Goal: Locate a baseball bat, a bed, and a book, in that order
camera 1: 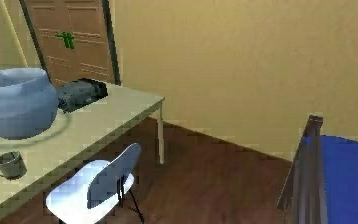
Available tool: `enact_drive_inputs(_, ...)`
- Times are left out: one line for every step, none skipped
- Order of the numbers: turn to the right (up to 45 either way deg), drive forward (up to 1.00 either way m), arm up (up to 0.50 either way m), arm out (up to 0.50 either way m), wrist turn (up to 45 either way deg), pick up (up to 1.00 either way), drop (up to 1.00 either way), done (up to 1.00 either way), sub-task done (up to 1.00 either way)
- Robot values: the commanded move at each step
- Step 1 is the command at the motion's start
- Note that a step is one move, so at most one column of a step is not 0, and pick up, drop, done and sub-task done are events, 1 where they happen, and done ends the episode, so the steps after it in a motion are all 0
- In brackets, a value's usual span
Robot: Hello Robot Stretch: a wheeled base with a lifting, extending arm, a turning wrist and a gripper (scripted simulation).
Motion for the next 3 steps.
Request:
enact_drive_inputs(-15.0,0.00,0.00,0.00,0.0,0.00,0.00,0.00,0.00)
enact_drive_inputs(0.0,0.40,0.00,0.00,0.0,0.00,0.00,0.00,0.00)
enact_drive_inputs(45.0,0.00,0.00,0.00,0.0,0.00,0.00,0.00,0.00)
